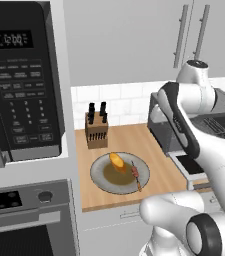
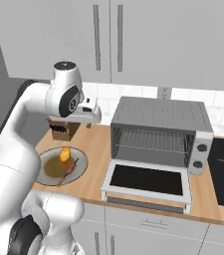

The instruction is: Pick up the kebab skewer and baguette bread, and place them inside the toaster oven. Close the toaster oven door and start by setting the timer.

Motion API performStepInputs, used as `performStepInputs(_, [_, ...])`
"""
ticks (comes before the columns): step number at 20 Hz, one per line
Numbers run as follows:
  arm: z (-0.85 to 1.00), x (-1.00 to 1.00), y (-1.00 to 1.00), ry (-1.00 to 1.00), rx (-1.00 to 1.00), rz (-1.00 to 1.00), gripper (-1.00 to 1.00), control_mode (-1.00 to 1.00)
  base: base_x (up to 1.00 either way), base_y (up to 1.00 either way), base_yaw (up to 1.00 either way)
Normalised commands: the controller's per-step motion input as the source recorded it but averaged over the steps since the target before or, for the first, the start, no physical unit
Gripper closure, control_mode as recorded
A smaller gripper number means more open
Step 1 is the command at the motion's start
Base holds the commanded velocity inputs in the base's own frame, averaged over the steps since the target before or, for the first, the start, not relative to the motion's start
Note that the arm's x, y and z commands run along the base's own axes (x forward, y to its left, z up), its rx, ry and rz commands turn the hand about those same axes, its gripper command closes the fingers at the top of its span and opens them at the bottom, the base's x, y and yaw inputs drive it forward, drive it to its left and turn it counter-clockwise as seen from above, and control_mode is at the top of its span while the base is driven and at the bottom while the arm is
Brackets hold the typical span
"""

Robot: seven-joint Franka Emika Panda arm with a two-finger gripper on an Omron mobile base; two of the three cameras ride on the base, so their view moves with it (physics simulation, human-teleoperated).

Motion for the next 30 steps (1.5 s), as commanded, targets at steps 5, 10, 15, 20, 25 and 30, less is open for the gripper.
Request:
performStepInputs(5, [-0.41, -0.4, -1.0, -0.23, 0.08, 0.1, -1.0, -1.0, 0.0, 0.0, 0.0])
performStepInputs(10, [-0.47, -0.4, -0.89, -0.34, 0.1, 0.1, -1.0, -1.0, 0.0, 0.0, 0.0])
performStepInputs(15, [-0.19, -0.03, -0.99, -0.34, 0.09, 0.09, -1.0, -1.0, 0.0, 0.0, 0.0])
performStepInputs(20, [-0.07, 0.0, -0.78, -0.3, 0.01, 0.09, -1.0, -1.0, 0.0, 0.0, 0.0])
performStepInputs(25, [-0.13, 0.02, -0.51, -0.29, 0.0, 0.07, -1.0, -1.0, 0.0, 0.0, 0.0])
performStepInputs(30, [-0.14, 0.16, -0.24, -0.27, 0.0, 0.08, -1.0, -1.0, 0.0, 0.0, 0.0])
